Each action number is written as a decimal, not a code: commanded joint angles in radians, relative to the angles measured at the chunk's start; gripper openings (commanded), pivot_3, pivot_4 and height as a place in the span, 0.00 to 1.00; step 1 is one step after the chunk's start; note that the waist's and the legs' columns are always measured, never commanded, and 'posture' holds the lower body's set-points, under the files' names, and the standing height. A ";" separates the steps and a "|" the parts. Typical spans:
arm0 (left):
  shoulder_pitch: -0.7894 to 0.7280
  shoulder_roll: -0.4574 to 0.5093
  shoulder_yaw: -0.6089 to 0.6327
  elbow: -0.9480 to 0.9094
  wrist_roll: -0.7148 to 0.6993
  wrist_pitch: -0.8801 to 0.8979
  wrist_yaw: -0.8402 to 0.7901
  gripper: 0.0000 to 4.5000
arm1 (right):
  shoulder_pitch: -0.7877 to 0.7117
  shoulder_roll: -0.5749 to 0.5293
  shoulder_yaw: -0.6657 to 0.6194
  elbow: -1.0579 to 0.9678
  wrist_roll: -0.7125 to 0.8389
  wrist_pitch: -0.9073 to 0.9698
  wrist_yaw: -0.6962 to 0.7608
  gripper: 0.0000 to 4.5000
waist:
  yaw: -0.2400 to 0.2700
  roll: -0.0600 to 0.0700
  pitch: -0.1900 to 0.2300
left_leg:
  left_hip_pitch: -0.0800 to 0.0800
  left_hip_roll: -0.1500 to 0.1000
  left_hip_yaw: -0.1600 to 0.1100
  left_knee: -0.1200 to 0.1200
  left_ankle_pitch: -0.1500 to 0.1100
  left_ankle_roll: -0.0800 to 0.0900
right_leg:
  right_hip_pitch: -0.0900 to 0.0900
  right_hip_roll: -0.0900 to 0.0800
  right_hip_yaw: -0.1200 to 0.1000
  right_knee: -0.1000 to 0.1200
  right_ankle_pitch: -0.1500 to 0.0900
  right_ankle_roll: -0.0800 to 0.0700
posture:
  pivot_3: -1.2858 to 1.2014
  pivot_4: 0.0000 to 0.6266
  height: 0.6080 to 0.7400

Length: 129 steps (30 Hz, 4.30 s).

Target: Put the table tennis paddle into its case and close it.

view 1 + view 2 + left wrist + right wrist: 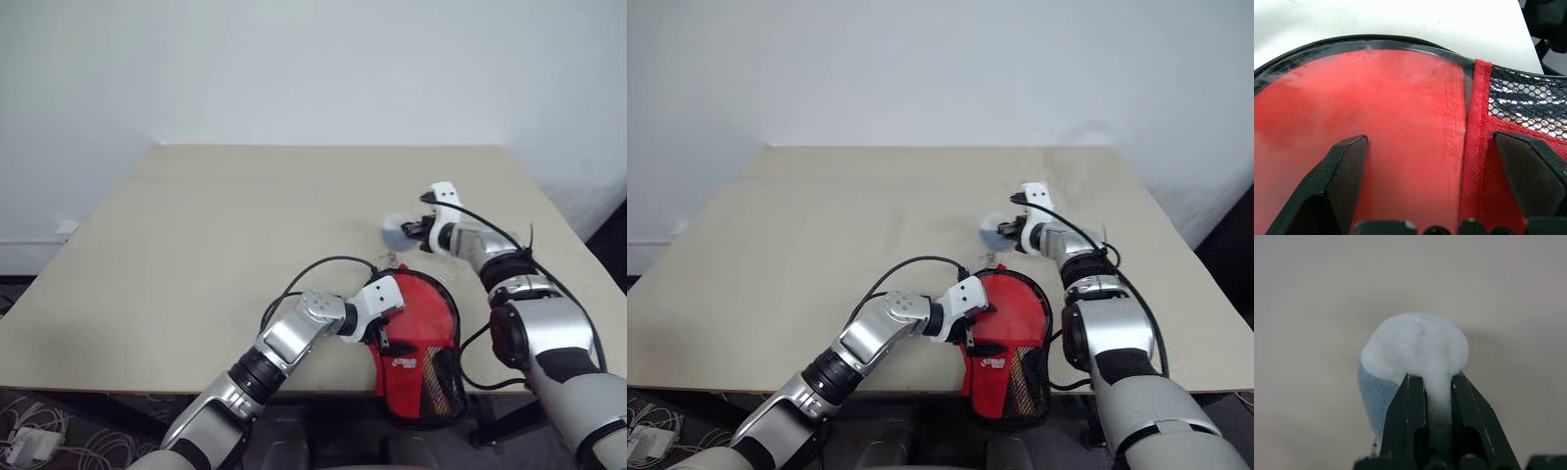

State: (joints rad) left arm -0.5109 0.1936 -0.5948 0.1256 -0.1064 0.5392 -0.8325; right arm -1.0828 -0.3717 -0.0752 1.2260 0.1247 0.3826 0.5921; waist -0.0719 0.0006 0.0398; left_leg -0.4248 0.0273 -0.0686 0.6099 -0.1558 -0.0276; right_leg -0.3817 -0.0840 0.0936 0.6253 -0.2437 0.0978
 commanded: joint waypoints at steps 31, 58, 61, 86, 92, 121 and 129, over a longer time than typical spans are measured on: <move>0.000 -0.025 -0.038 0.189 0.066 0.032 -0.043 0.99 | 0.736 -0.335 -0.583 -0.990 0.374 0.819 -0.119 0.02 | 0.028 0.005 -0.003 | 0.000 -0.006 -0.003 0.008 -0.005 0.001 | 0.007 -0.002 0.002 -0.003 -0.004 0.004 | 0.52 0.00 1.00; -0.003 -0.057 -0.045 0.224 0.071 0.032 -0.063 0.99 | 1.599 -0.618 -0.450 -1.611 0.530 0.582 0.477 0.02 | 0.042 0.000 -0.009 | -0.003 -0.018 -0.001 0.020 -0.018 0.009 | 0.010 -0.019 -0.001 -0.005 -0.012 0.014 | 0.52 0.00 1.00; -0.013 -0.062 -0.037 0.239 0.071 0.028 -0.061 0.99 | 1.625 -0.648 -0.416 -1.647 0.516 0.531 0.507 0.02 | 0.048 0.000 -0.009 | -0.004 -0.018 0.000 0.021 -0.019 0.010 | 0.010 -0.019 -0.001 -0.009 -0.012 0.015 | 0.52 0.00 1.00; -0.020 -0.063 -0.021 0.252 0.068 0.033 -0.058 0.99 | 1.692 -0.672 -0.460 -1.608 0.563 0.506 0.606 0.02 | 0.051 -0.006 -0.010 | -0.004 -0.017 0.000 0.020 -0.020 0.012 | 0.014 -0.020 -0.003 -0.018 -0.012 0.015 | 0.52 0.00 1.00; -0.022 -0.063 -0.018 0.258 0.067 0.033 -0.065 0.99 | 1.791 -0.664 -0.473 -1.692 0.581 0.501 0.627 0.02 | 0.051 -0.006 -0.010 | -0.004 -0.017 0.000 0.020 -0.021 0.012 | 0.014 -0.021 -0.003 -0.019 -0.012 0.015 | 0.52 0.00 1.00; -0.025 -0.068 0.004 0.268 0.066 0.045 -0.063 0.99 | 1.668 -0.668 -0.357 -1.864 0.670 0.525 0.620 0.88 | 0.047 -0.010 -0.009 | -0.004 -0.015 0.001 0.022 -0.022 0.013 | 0.013 -0.040 -0.031 -0.022 -0.012 0.015 | 0.52 0.00 1.00; -0.034 -0.071 0.004 0.277 0.066 0.037 -0.067 0.99 | 1.335 -0.553 -0.377 -1.610 0.717 0.574 0.423 0.95 | 0.047 -0.010 -0.009 | -0.004 -0.014 0.001 0.020 -0.022 0.013 | 0.014 -0.040 -0.035 -0.028 -0.012 0.014 | 0.52 0.00 1.00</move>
State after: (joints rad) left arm -0.5717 0.0907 -0.5704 0.2988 -0.0871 0.5120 -0.9103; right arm 0.2995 -0.9397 -0.4277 -0.4280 0.8209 0.9460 1.0670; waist -0.0245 -0.0099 0.0307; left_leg -0.4286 0.0136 -0.0679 0.6295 -0.1776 -0.0147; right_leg -0.3678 -0.1239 0.0586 0.5968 -0.2558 0.1123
